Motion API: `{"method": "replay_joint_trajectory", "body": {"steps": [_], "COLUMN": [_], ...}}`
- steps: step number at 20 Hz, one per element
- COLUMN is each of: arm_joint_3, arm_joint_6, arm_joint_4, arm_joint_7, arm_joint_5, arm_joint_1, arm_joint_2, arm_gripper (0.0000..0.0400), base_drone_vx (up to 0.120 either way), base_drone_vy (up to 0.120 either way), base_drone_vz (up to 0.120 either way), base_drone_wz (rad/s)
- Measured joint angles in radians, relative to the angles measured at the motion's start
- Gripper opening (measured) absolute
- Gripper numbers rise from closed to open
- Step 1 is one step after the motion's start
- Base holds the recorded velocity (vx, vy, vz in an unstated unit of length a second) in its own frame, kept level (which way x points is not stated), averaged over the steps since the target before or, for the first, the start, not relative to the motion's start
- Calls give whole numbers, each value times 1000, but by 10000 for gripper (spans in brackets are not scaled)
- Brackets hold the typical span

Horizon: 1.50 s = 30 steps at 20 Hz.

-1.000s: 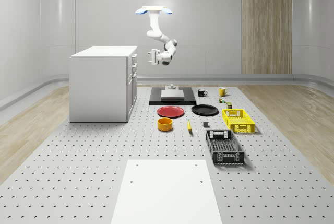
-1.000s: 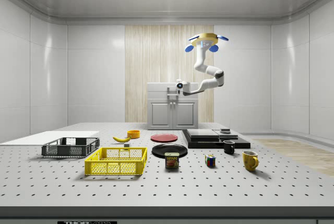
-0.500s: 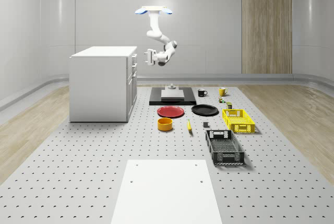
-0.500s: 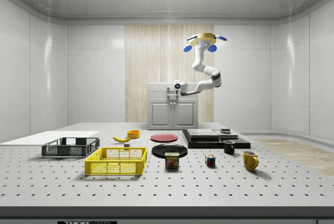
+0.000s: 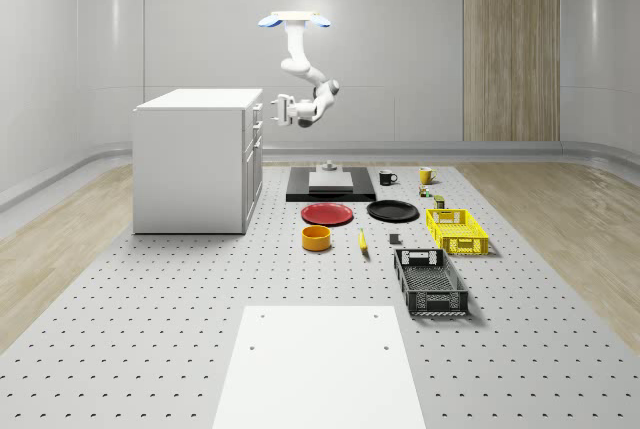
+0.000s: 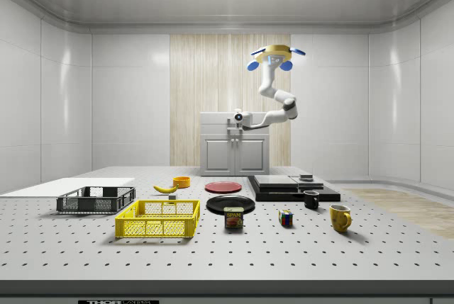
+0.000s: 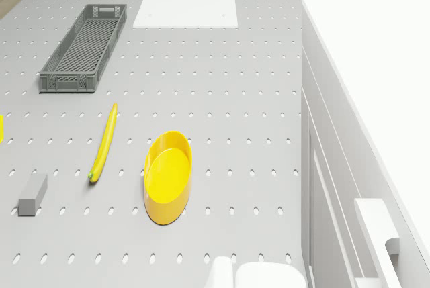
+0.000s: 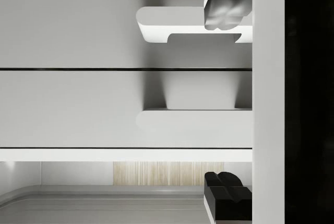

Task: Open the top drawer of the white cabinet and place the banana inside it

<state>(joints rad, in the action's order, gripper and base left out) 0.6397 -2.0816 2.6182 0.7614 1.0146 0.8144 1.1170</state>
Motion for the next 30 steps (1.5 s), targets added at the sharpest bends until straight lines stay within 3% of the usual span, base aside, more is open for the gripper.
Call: {"method": "replay_joint_trajectory", "body": {"steps": [8, 30], "arm_joint_3": [-54, -122], "arm_joint_6": [-52, -75], "arm_joint_4": [7, 17], "arm_joint_7": [-35, -108], "arm_joint_5": [77, 193], "arm_joint_1": [27, 20], "arm_joint_2": [-39, -107], "arm_gripper": [400, 400], "base_drone_vx": [0, 0], "base_drone_vy": [0, 0], "base_drone_vz": [0, 0], "base_drone_wz": [0, 0]}}
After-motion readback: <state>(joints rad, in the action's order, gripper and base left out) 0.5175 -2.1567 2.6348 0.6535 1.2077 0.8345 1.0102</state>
